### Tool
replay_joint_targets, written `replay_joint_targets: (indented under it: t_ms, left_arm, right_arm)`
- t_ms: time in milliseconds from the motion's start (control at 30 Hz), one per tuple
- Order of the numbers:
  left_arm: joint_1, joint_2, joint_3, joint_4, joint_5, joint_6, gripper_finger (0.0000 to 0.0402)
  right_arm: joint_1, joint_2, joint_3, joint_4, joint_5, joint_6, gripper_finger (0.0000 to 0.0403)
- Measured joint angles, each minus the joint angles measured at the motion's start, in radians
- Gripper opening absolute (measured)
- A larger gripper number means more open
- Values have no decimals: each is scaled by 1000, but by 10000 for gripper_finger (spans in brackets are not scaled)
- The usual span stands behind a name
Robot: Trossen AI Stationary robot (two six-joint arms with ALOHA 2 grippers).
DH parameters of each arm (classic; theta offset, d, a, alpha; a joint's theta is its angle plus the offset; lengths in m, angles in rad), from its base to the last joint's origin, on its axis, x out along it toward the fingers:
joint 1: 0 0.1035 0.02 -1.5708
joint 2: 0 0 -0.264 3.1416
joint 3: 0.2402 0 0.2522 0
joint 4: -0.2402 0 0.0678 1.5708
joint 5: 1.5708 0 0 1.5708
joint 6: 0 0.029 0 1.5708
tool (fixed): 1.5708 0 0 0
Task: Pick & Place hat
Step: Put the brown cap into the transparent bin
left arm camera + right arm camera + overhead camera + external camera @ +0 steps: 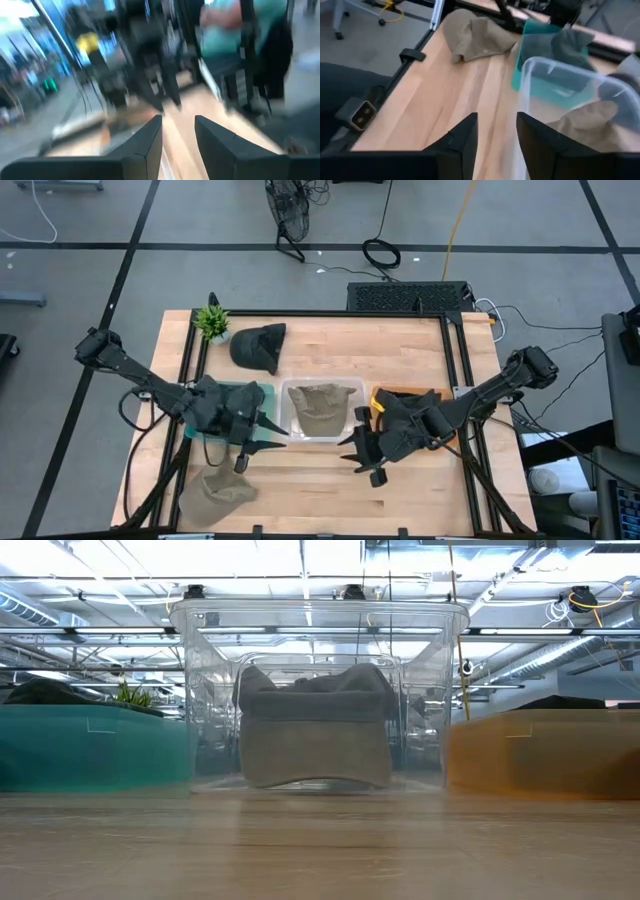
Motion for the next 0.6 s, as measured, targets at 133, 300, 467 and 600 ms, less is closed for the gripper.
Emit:
replay_joint_targets:
  t_ms: [133, 300, 467, 600]
  left_arm:
    - [-41, 65, 221, -431, -69, -107, 127]
    - [-119, 187, 448, -792, -55, -218, 129]
    - [-190, 324, 581, -1079, 20, -380, 171]
    - [-231, 419, 650, -1254, 134, -481, 229]
  right_arm:
    - [1, -5, 0, -6, 94, -19, 124]
    - [1, -4, 0, -66, 201, 12, 119]
    - [15, -4, -11, -107, 308, 45, 118]
    - [42, -41, -40, -115, 367, 46, 118]
